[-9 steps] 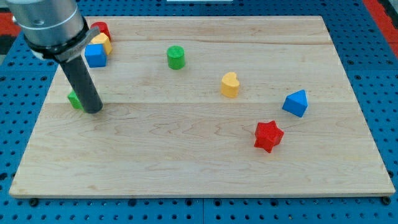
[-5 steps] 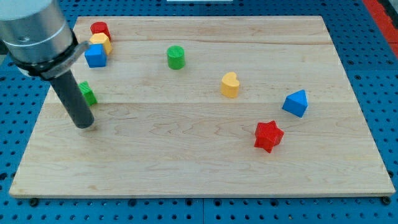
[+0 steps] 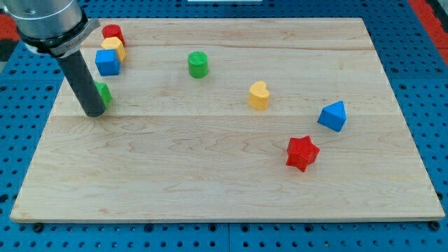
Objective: Slide the green star below the blue cube
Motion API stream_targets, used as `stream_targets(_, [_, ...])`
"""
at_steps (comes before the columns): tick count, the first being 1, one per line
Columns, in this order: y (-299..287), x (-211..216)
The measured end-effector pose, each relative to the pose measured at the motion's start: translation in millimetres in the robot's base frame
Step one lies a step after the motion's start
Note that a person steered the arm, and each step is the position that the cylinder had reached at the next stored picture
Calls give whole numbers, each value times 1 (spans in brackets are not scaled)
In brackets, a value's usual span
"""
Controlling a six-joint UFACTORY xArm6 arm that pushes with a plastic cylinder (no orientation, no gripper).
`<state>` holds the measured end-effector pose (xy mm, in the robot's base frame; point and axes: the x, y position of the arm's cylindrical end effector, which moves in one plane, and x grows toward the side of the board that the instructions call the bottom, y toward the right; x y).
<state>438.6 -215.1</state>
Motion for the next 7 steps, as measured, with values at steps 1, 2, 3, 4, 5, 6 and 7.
stream_targets(1, [-8, 0])
stream_targets(2, [-14, -6])
stream_targets(3, [-22, -21])
stream_targets(4, [-29, -30])
stream_targets(5, [-31, -38])
stream_targets(6, [-31, -45])
stream_targets(7, [-29, -46])
